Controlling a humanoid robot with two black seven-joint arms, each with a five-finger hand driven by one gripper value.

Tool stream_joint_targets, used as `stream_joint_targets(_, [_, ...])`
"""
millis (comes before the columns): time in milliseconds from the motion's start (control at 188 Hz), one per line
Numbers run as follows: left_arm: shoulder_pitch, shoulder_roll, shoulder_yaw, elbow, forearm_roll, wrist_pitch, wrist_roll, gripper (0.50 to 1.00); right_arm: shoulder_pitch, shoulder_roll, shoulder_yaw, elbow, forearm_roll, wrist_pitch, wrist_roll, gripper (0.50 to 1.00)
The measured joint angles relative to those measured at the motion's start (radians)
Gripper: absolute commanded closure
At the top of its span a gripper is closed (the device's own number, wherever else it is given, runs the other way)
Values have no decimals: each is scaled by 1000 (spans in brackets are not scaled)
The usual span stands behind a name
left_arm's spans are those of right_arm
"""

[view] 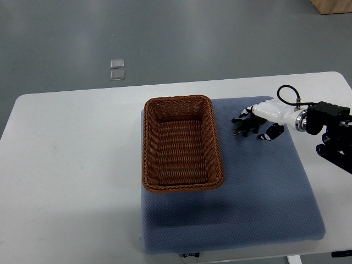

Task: Place crocodile in brown basket with right hand
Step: 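Close the right hand fingers around the crocodile, then lift the crocodile and carry it over the wicker basket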

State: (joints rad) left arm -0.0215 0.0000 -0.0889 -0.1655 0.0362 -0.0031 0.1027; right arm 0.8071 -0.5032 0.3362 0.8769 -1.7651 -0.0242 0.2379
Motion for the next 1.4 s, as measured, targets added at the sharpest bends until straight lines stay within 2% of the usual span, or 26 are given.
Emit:
stream_joint_targets(213, [0,0,0,0,0,0,0,500,0,6,-4,-5,0,0,0,740])
stream_joint_targets(293, [0,0,0,0,0,0,0,500,0,6,-5,-7,0,-1,-1,767])
stream_joint_targets(505, [0,0,0,0,0,0,0,500,0,10,-5,-22,-2,-9,-2,781])
stream_joint_targets(676, [0,0,0,0,0,0,0,500,0,12,-5,-25,-2,-10,-2,816])
stream_joint_targets(771, [0,0,0,0,0,0,0,500,0,12,-5,-26,-2,-11,-3,865])
stream_joint_targets(840, [0,0,0,0,0,0,0,500,0,12,-5,-27,-2,-15,-3,954])
stream_joint_targets(910, [0,0,0,0,0,0,0,500,0,12,-5,-28,-2,-23,-3,1000])
stream_joint_targets(1399, [0,0,0,0,0,0,0,500,25,-13,0,-30,8,-64,-2,1000])
